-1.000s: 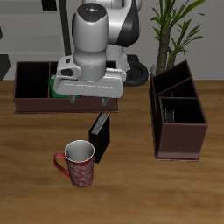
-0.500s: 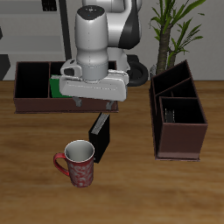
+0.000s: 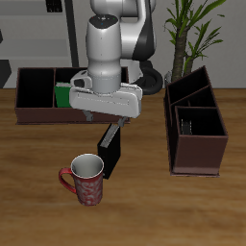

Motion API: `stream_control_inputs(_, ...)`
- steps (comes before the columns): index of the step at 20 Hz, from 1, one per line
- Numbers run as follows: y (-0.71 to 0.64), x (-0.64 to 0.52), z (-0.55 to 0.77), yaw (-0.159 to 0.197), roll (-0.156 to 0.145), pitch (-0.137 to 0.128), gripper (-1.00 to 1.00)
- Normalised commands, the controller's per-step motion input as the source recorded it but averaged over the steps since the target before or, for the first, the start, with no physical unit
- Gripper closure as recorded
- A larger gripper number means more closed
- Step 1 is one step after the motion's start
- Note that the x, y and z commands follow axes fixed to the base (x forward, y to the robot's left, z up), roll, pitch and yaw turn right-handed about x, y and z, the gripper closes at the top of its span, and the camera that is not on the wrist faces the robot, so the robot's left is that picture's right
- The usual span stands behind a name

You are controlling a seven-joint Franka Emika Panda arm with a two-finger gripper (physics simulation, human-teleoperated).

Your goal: Place the yellow book into the left desk caddy's right compartment and place the green book into the back desk caddy's front compartment and place the black book into the back desk caddy's back compartment

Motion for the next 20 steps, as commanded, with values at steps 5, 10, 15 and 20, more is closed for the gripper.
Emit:
stream_control_inputs(5, 0.08, 0.07, -0.20, -0.030, 0.016, -0.018, -1.00)
stream_control_inputs(10, -0.03, 0.06, -0.13, -0.026, 0.000, 0.016, -1.00)
stream_control_inputs(15, -0.06, 0.05, -0.17, -0.028, -0.012, 0.026, -1.00)
stream_control_inputs(20, -0.02, 0.03, -0.31, 0.001, 0.004, 0.026, -1.00)
